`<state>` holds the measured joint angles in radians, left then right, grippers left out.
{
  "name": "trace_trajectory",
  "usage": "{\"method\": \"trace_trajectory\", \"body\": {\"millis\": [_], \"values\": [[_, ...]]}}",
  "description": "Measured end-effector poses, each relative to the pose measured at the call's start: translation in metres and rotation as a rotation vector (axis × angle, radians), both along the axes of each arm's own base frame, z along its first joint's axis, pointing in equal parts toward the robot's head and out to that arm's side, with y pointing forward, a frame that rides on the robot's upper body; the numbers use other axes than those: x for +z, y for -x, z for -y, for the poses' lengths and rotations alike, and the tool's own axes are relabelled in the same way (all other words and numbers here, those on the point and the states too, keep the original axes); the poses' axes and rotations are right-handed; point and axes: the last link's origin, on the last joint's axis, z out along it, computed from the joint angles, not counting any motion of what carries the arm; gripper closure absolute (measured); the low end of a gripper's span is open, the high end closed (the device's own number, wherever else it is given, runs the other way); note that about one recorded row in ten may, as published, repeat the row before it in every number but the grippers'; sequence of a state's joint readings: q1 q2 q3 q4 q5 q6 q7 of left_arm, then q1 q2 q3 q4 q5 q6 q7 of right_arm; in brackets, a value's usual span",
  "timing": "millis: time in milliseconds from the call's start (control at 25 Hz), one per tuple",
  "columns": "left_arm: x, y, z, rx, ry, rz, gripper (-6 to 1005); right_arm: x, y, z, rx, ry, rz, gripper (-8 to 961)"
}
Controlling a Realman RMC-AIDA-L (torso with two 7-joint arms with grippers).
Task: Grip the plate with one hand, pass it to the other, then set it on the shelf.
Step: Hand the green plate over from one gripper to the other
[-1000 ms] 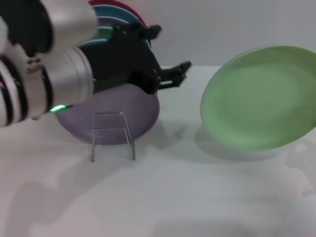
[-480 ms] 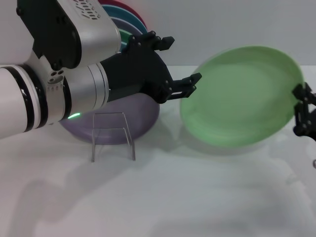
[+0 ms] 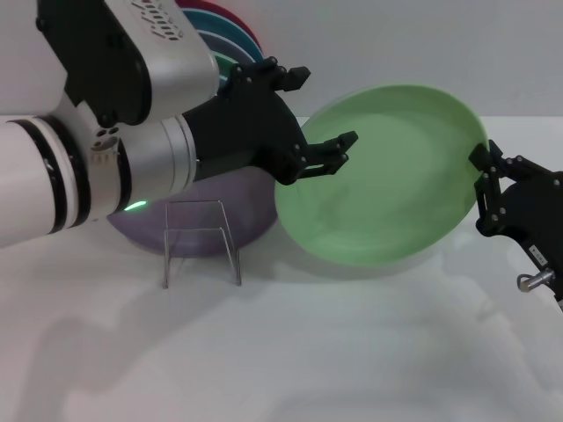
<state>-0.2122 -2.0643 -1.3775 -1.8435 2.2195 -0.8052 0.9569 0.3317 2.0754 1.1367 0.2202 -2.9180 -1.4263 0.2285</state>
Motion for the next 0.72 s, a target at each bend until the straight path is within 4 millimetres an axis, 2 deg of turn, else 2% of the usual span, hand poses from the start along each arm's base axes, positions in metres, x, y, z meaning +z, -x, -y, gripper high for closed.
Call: {"method": "trace_trajectory", "body": {"millis": [720], "values": [[-0.014, 0.004, -0.014, 0.014, 0.033, -0.005, 193, -0.006, 0.004, -0.001, 0.015, 0.027, 0.012, 934]]}}
